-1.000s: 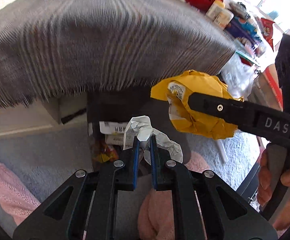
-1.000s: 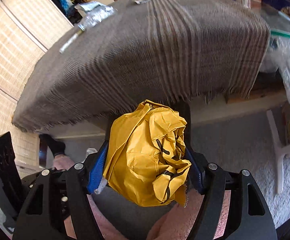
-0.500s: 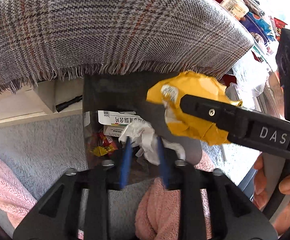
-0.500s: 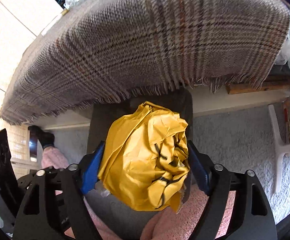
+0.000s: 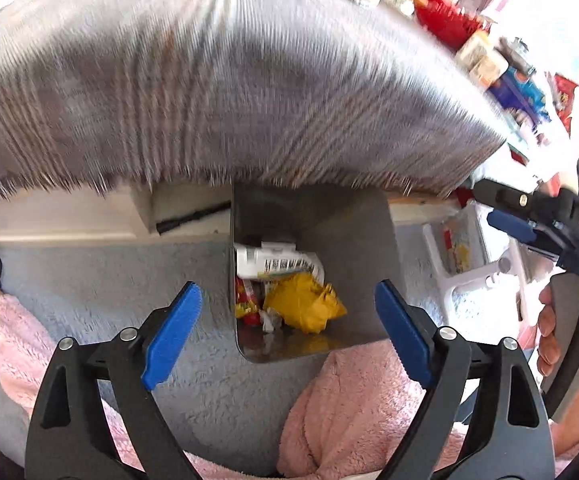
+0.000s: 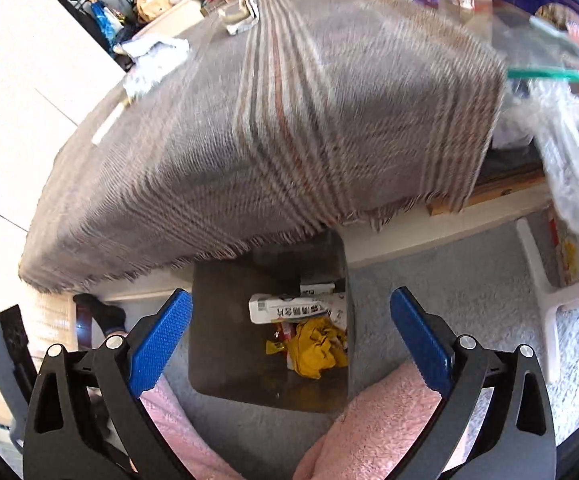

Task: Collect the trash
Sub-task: 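Carry the yellow wrapper and white paper over the bin and release both, then grasp the clear plastic bag with the right tool while the left tool grasps the white tube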

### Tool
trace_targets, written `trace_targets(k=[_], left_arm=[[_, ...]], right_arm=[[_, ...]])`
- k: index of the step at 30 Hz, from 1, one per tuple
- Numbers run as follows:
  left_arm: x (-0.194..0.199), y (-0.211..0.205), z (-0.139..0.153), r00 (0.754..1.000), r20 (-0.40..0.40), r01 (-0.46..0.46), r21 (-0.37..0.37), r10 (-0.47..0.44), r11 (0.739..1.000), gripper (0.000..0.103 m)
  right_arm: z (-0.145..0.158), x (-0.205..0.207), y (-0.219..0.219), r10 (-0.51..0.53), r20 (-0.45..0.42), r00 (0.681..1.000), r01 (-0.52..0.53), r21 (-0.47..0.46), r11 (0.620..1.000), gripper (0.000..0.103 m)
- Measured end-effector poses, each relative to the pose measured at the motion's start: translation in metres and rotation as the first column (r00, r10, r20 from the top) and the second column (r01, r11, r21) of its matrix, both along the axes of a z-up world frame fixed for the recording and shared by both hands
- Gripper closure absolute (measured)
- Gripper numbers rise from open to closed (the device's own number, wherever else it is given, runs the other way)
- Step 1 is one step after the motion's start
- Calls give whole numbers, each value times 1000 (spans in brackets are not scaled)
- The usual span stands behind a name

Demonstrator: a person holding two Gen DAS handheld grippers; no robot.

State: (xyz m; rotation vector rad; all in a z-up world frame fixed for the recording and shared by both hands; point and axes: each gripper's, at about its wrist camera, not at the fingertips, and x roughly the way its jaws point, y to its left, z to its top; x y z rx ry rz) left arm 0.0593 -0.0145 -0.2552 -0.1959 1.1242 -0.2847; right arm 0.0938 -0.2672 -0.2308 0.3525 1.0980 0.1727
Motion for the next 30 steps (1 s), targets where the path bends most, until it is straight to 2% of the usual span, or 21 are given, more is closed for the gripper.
trace_targets(k=[4,7,12,19,24,30], left_arm=[[11,8,36,997,81,-9,-1,10,1000,13],[26,14,54,993,112,-17,-16,19,1000,12],[63,23,78,986,165,-39,17,36,999,12],[117,43,87,980,197,-48,82,31,995,13],[156,63,89,971,231,-91,117,62,989,14],[209,80,83,970,226,-118,132,86,984,29]], right_arm=[[34,6,-5,0,70,998,1,-12,1000,3],[53,20,-8,1,105,994,0,-9,1000,3],[73,56,-5,11,143,990,-6,-35,999,3],[83,113,14,29,182,983,-19,-60,998,3],[81,160,29,32,181,983,-20,-67,998,3],[80,196,58,63,190,980,-64,3,998,4]])
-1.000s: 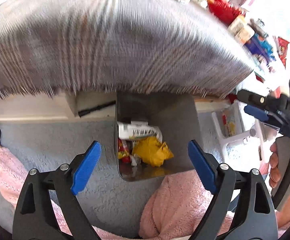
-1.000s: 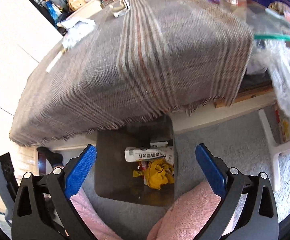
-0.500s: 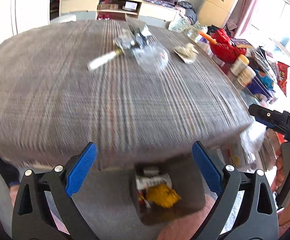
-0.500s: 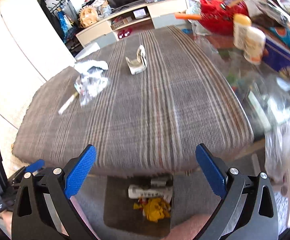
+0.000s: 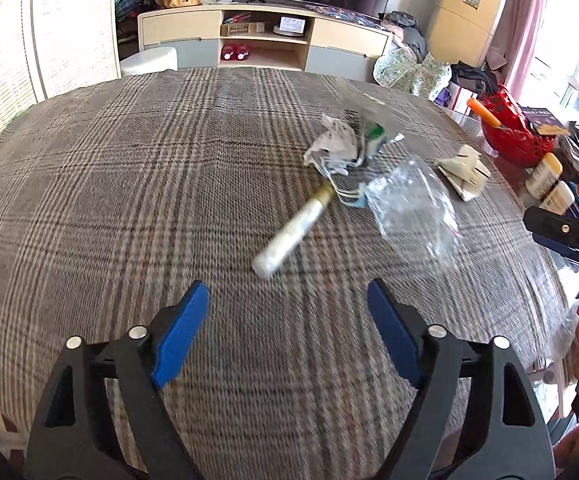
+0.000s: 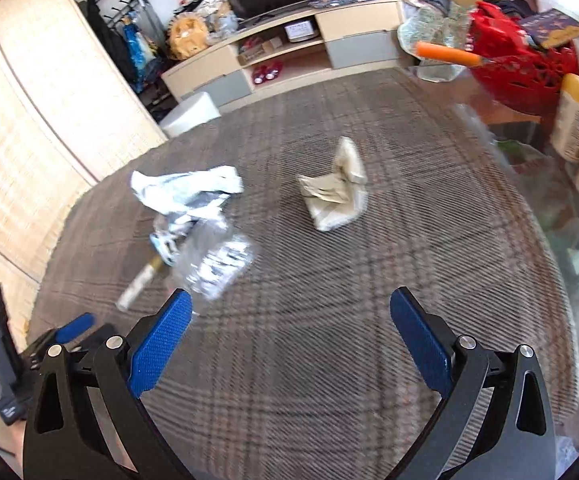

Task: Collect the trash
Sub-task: 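Grasp the clear plastic bag with the right tool while the left tool grasps the white tube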

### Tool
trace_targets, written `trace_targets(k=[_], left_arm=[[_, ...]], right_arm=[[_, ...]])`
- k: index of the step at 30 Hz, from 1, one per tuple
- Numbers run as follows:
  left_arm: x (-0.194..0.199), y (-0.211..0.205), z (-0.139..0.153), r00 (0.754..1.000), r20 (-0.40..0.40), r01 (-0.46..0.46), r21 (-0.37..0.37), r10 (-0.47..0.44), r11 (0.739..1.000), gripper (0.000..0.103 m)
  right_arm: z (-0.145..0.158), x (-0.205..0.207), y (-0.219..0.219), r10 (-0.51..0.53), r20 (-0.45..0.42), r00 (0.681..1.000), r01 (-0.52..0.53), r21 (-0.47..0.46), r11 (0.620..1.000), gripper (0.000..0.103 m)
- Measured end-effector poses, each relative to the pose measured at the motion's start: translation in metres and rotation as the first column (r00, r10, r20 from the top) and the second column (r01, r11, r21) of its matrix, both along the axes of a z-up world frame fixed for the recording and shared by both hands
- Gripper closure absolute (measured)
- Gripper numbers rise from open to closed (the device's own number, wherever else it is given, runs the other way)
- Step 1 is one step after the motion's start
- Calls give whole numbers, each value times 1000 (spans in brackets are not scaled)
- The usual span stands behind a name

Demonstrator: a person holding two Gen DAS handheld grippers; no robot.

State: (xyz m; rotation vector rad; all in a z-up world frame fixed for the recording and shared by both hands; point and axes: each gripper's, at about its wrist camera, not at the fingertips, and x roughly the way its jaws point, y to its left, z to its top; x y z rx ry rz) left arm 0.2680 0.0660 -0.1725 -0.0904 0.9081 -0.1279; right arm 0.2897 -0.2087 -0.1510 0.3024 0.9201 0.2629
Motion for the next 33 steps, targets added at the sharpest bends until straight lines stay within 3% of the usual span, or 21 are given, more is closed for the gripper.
trace_targets(k=[3,9,13,16,19,23,28,33], left_arm=[[18,1,-3,1000,2,17,-6,-17,1000,33],[38,-7,-10,998,-8,60,5,-60,998,52],[47,-8,-19,996,-34,84,-22,-85,996,59],[45,-11,-20,997,-10,73,30,-73,997,72],[43,-14,-21,998,-1,69,65,-69,996,83],[35,-14,-21,998,-3,62,70,-62,996,90],[15,-18,-20,997,-20,82,64,-81,995,92],[-15,-28,-18,993,-42,109,57,-107,992,92]], right_arm=[[1,12,23,52,6,999,-52,22,998,4],[-4,32,63,106,-10,994,-106,5,994,9],[-17,42,76,109,-50,993,-110,-11,994,22],[-33,47,84,113,-92,989,-118,-42,992,34],[-36,43,89,106,-62,992,-112,-95,989,43],[-36,34,89,95,-49,994,-101,-136,986,68],[-30,14,78,131,-55,990,-137,-116,984,82],[-26,-15,61,143,-75,987,-150,-98,984,82]])
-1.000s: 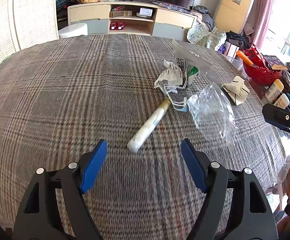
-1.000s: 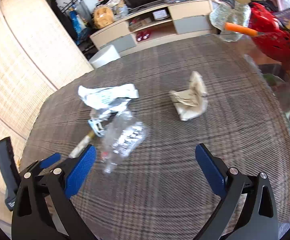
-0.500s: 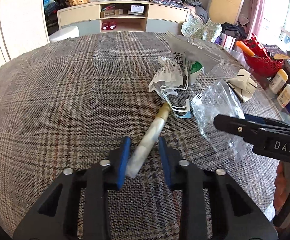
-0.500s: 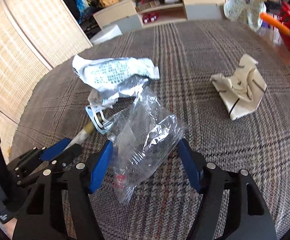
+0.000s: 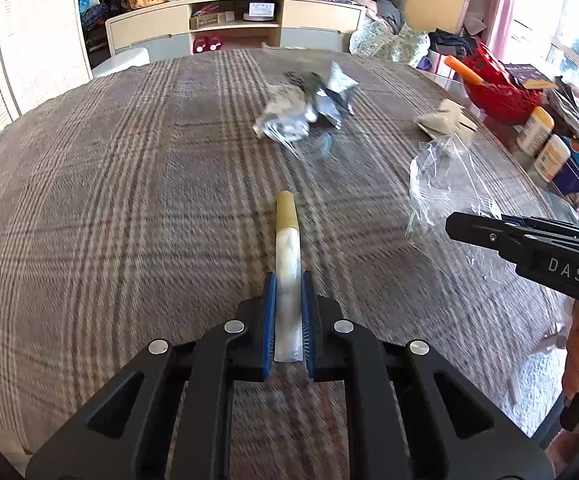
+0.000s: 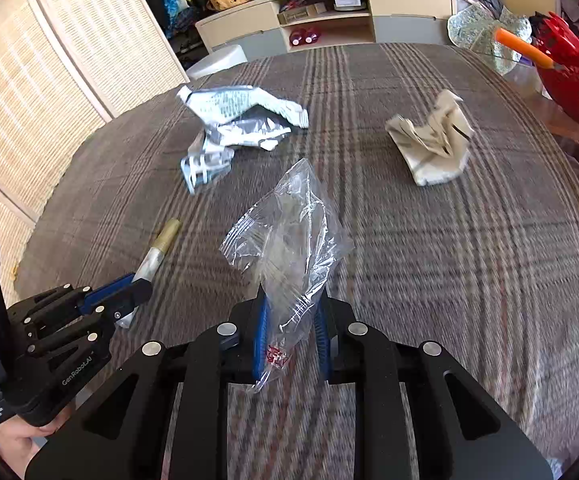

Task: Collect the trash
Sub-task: 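Grasp the clear plastic bag with the right tool while the left tool grasps the white tube, then lower the plastic bag and white tube into the bin and open both tools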

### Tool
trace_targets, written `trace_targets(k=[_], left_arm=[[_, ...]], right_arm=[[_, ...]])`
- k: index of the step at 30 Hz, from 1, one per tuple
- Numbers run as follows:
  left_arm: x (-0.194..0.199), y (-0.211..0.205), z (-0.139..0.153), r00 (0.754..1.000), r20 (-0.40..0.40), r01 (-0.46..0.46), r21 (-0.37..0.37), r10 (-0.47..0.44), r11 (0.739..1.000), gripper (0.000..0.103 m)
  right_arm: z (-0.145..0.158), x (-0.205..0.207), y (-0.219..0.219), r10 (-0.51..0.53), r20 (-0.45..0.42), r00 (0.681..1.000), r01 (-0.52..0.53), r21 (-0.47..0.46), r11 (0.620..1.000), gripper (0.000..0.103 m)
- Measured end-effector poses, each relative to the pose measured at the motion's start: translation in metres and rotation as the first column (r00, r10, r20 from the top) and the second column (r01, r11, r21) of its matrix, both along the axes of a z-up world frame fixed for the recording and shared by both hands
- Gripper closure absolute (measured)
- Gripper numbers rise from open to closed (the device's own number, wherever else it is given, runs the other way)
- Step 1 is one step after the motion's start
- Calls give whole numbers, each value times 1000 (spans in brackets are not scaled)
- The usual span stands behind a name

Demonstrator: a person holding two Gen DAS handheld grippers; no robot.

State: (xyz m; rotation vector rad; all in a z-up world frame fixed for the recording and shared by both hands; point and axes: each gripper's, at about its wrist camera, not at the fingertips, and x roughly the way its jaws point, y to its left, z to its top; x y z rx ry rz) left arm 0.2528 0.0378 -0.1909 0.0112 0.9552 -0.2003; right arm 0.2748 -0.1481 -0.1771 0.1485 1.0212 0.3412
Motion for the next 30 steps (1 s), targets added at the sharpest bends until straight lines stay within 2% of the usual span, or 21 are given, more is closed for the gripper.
trace_targets(k=[6,17,23,30], left_arm=[[-45,-16,0,1000,-16,8,-27,-9,1000,92],[-143,-51,-7,997,-38,64,-133,-69,989,92],[-181,-69,-30,989,-102,85,-169,-103,982,92],[-201,-81,-69,978,-177,78,-170,-108,982,92]], right_arm=[[-2,-45,-29,-31,-27,999,32,27,999,83],[5,-141,-77,-64,-17,998,65,64,996,83],[-17,-180,-83,-64,-53,997,67,53,996,83],[-58,-199,-82,-80,-124,989,82,12,997,83]])
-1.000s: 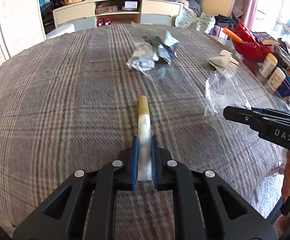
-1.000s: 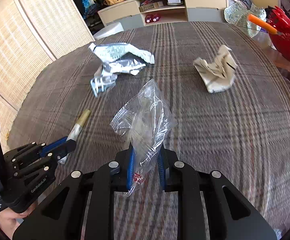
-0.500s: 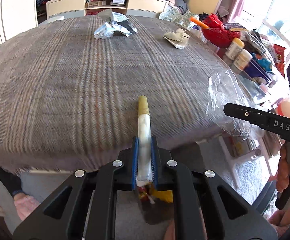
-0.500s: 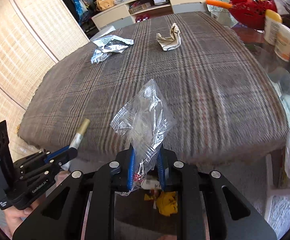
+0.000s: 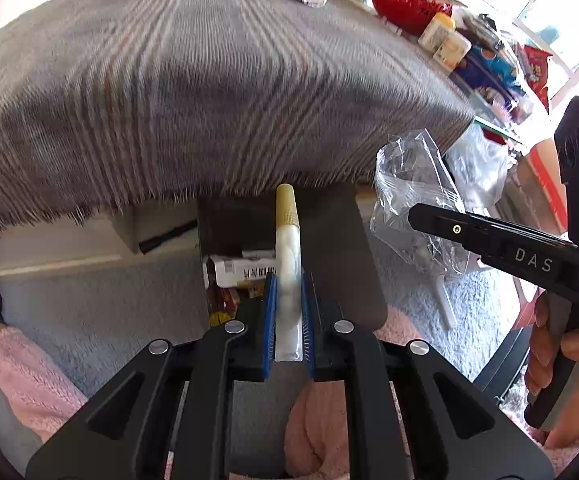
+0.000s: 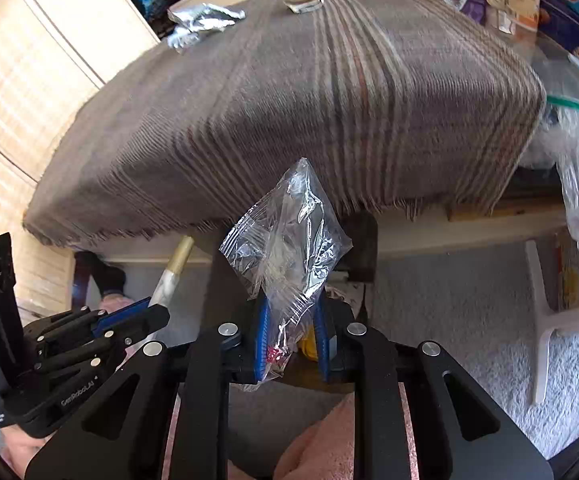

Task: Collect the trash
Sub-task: 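Lower the plastic bag and white tube into the bin and open both tools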

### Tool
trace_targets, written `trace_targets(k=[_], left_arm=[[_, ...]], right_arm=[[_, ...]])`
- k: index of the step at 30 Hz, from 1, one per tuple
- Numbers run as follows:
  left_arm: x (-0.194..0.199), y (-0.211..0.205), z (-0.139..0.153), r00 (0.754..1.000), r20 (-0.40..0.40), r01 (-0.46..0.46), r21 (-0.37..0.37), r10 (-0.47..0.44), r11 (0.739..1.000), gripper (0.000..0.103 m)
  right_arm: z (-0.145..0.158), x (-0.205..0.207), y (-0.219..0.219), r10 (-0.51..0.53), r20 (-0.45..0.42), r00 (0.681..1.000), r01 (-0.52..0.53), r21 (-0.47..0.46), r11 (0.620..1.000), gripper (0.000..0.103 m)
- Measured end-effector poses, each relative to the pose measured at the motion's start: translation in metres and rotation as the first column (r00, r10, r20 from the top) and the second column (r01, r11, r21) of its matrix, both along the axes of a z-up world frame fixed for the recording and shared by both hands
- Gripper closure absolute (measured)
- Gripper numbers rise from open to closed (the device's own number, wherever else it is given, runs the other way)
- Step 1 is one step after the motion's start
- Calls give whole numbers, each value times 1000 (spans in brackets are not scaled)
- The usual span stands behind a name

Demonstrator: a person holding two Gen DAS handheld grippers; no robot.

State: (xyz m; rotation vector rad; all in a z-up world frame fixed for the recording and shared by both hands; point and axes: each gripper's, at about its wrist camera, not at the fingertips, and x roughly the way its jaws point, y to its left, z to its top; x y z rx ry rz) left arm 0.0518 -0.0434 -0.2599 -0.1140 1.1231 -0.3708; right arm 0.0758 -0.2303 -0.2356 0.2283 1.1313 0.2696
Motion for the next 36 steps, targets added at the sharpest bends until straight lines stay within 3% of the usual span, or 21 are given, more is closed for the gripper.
trace_targets(k=[10,13,15,17,18,21,23,25,29,31,34,36], left_arm=[[0,-13,-58,994,-109,-2,0,2,1000,92],[1,-16,-65,992,-127,-3,-9,1,1000,92],[1,-15,-66,992,-130,-10,-25,7,1000,91],[2,-15,-64,992,-125,-22,-26,19,999,75],[3,-13,-63,992,-122,-30,-22,27,999,64],[2,-6,-57,993,-103,-51,-5,50,999,62],[1,-1,-51,994,-87,-62,6,62,998,60],[-1,5,-45,995,-70,-76,16,77,997,55],[-5,11,-31,996,-23,-89,52,90,995,41],[-6,16,-23,994,-7,-105,50,105,993,20],[-4,25,-8,990,7,-138,24,138,990,9],[-1,28,4,989,29,-148,26,147,989,8]], right_arm=[[-58,-2,6,-35,-99,994,35,-5,999,82],[-61,3,6,-46,-107,993,46,-4,999,78],[-64,6,5,-56,-114,992,58,15,998,63],[-65,7,3,-75,-112,991,79,31,996,45],[-64,8,3,-82,-108,991,86,30,996,42],[-58,7,0,-109,-88,990,111,14,994,36],[-52,6,-6,-135,-75,988,136,15,991,26],[-48,6,-12,-152,-65,986,153,16,988,23],[-35,2,-20,-185,-32,982,185,-2,983,4],[-29,1,-23,-182,-24,983,182,-2,983,3],[-19,1,-23,-171,-13,985,171,-8,985,3],[-6,3,-23,-167,21,986,167,-21,986,3]])
